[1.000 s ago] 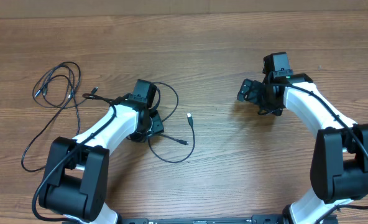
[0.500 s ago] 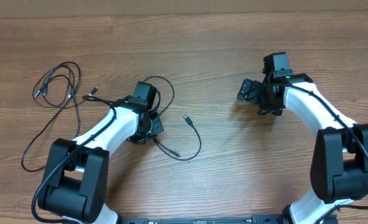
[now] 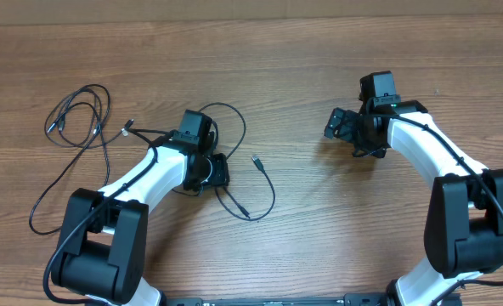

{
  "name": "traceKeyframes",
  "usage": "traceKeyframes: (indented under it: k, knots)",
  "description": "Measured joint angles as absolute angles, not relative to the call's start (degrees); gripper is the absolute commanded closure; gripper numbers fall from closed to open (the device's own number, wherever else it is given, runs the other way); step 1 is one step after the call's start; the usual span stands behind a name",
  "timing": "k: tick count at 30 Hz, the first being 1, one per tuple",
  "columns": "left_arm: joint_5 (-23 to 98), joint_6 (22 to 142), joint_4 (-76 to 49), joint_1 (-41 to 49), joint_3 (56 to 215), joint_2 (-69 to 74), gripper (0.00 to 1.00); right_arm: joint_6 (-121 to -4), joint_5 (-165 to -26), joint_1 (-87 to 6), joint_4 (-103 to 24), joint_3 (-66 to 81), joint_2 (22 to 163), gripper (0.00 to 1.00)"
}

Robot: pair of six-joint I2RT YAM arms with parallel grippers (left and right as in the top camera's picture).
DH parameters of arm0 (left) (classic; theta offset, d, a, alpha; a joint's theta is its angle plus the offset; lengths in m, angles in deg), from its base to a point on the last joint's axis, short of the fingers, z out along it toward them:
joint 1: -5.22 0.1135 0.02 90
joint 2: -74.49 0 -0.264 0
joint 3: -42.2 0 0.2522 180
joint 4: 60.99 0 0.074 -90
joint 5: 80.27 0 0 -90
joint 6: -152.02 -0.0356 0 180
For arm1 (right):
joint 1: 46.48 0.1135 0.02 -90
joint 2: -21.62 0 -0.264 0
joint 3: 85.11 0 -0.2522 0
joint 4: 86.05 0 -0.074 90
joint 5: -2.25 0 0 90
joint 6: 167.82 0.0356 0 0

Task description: Untangle cables

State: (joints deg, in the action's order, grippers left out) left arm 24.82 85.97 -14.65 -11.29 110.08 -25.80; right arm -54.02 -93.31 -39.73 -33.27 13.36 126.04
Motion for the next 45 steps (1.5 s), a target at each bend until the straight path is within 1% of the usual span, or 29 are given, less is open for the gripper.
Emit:
traceKeyframes:
  k: [2, 5, 8, 14, 16, 17, 21, 23, 27, 29, 31, 32, 33, 34, 36, 41, 45]
  knots:
    - [25.7, 85.9, -13.9, -11.3, 110.1, -25.8, 0.56, -54.0, -93.3, -39.7, -33.3, 13.4, 126.1, 0.00]
    - [27.1, 87.4, -11.7, -11.4, 110.1, -25.8, 0.42, -54.0, -93.3, -39.7, -33.3, 13.4, 126.0, 0.00]
    - [27.6, 90.1, -10.2, -12.8, 110.2, -25.4, 0.34, -54.0, -93.3, -39.7, -33.2, 13.4, 126.0, 0.00]
    - [24.9, 99.7, -9.9, -17.5, 110.4, -25.1, 0.34, -54.0, -93.3, -39.7, -33.2, 13.4, 126.0, 0.00]
    - [23.4, 103.4, -9.9, -19.6, 110.4, -25.0, 0.28, -54.0, -93.3, -39.7, -33.2, 13.4, 126.0, 0.00]
    - [22.6, 105.4, -9.9, -20.7, 110.4, -25.0, 0.28, -54.0, -93.3, -39.7, -33.2, 13.4, 126.1, 0.00]
    - [20.9, 111.4, -10.5, -24.8, 110.4, -24.9, 0.45, -54.0, -93.3, -39.7, -33.2, 13.4, 126.1, 0.00]
    - [20.3, 113.8, -10.8, -26.7, 110.3, -24.9, 0.51, -54.0, -93.3, -39.7, -33.2, 13.4, 126.0, 0.00]
    - [18.3, 118.3, -10.8, -30.3, 110.3, -25.0, 0.55, -54.0, -93.3, -39.7, -33.3, 13.4, 126.0, 0.00]
    - [17.5, 120.4, -10.8, -31.4, 110.3, -25.0, 0.61, -54.0, -93.3, -39.7, -33.3, 13.4, 126.1, 0.00]
    - [17.1, 122.6, -10.8, -31.9, 110.3, -25.1, 0.71, -54.0, -93.3, -39.7, -33.3, 13.4, 126.0, 0.00]
    - [16.8, 123.7, -10.8, -31.9, 110.2, -25.1, 0.78, -54.0, -93.3, -39.7, -33.2, 13.4, 126.0, 0.00]
    - [16.7, 124.5, -10.8, -31.9, 110.2, -25.1, 0.82, -54.0, -93.3, -39.7, -33.2, 13.4, 126.1, 0.00]
    - [16.5, 125.4, -10.8, -31.9, 110.0, -25.1, 0.89, -54.0, -93.3, -39.7, -33.3, 13.4, 126.0, 0.00]
    - [16.2, 126.6, -10.8, -31.9, 109.9, -25.1, 0.96, -54.0, -93.3, -39.7, -33.2, 13.4, 126.0, 0.00]
    - [15.6, 127.3, -11.2, -31.9, 109.9, -25.1, 0.96, -54.0, -93.3, -39.7, -33.3, 13.4, 126.0, 0.00]
    - [15.2, 125.2, -11.4, -31.9, 109.9, -25.1, 0.95, -54.0, -93.3, -39.7, -33.3, 13.4, 126.1, 0.00]
